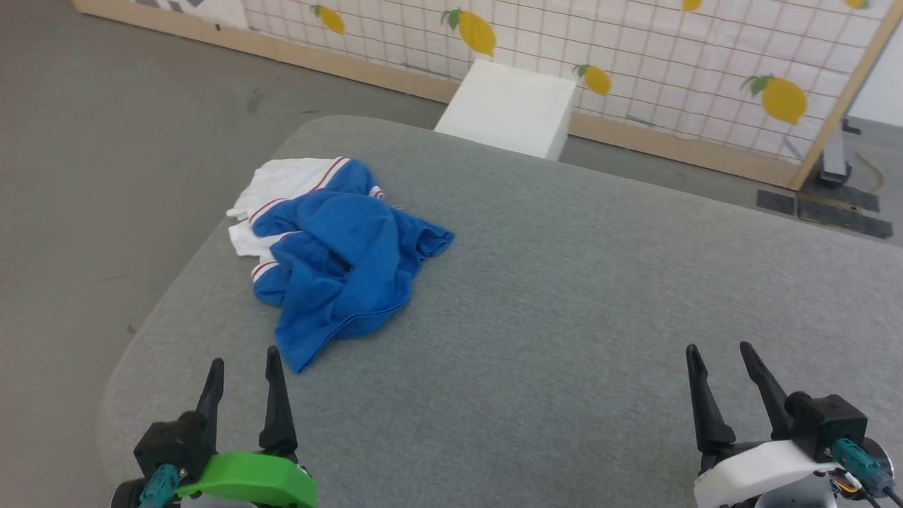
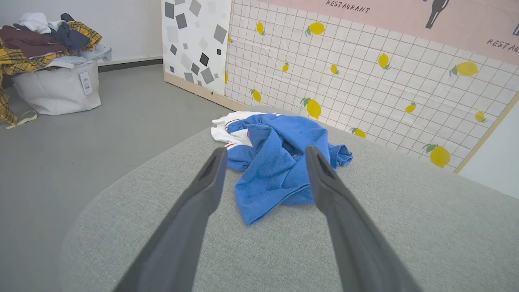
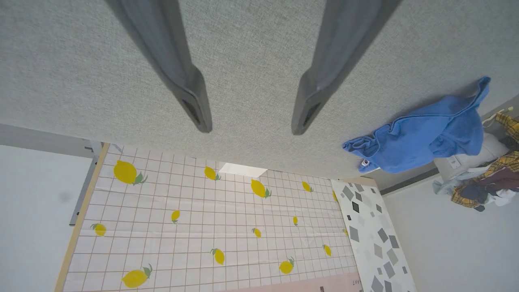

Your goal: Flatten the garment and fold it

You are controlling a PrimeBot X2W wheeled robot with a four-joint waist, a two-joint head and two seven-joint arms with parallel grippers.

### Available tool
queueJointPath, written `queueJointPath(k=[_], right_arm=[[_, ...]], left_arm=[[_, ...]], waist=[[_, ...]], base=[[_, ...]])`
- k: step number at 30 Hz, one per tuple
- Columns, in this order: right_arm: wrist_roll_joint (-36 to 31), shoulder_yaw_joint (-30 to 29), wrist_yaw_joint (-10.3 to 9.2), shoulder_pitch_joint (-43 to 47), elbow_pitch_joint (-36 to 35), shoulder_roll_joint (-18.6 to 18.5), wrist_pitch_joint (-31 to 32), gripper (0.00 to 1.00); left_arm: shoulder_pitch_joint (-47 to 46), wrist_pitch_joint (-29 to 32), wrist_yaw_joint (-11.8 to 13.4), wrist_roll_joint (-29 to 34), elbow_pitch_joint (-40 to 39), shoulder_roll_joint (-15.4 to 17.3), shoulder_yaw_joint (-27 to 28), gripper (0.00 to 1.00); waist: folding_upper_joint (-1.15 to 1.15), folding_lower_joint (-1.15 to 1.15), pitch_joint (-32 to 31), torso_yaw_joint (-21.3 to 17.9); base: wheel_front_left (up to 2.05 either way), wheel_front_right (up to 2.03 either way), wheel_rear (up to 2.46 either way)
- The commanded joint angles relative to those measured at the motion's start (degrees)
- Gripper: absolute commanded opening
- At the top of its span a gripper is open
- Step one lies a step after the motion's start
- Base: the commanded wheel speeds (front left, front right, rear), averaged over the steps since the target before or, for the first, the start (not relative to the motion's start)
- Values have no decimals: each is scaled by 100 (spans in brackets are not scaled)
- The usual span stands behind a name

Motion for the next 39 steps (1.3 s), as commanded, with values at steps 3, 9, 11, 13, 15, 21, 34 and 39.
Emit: queueJointPath(k=[3,9,11,13,15,21,34,39], right_arm=[[87,22,-6,65,64,6,-84,100],[154,56,-7,99,137,7,-154,100],[170,65,-7,107,159,7,-177,100],[212,69,-7,114,199,7,-224,100],[236,67,-7,114,217,7,-247,100],[293,69,-8,106,261,8,-317,100],[381,34,-9,145,339,8,-445,100],[378,40,-9,159,325,8,-445,100]], left_arm=[[123,-80,44,-106,2,-19,-5,100],[207,-150,75,-190,-8,-21,-3,100],[230,-174,82,-216,-9,-21,5,100],[265,-221,90,-272,-3,-22,15,100],[279,-244,94,-299,-4,-22,14,100],[310,-314,105,-378,-18,-24,-11,100],[370,-442,101,-513,9,-26,-67,100],[339,-442,67,-486,39,-26,-73,100]], waist=[[0,0,-37,167],[0,0,-74,320],[0,0,-81,364],[0,0,-87,450],[0,0,-85,486],[0,0,-74,578],[0,0,-78,732],[0,0,-78,709]], base=[[0,0,0],[0,0,0],[0,0,0],[0,0,0],[0,0,0],[0,0,0],[0,0,0],[0,0,0]])
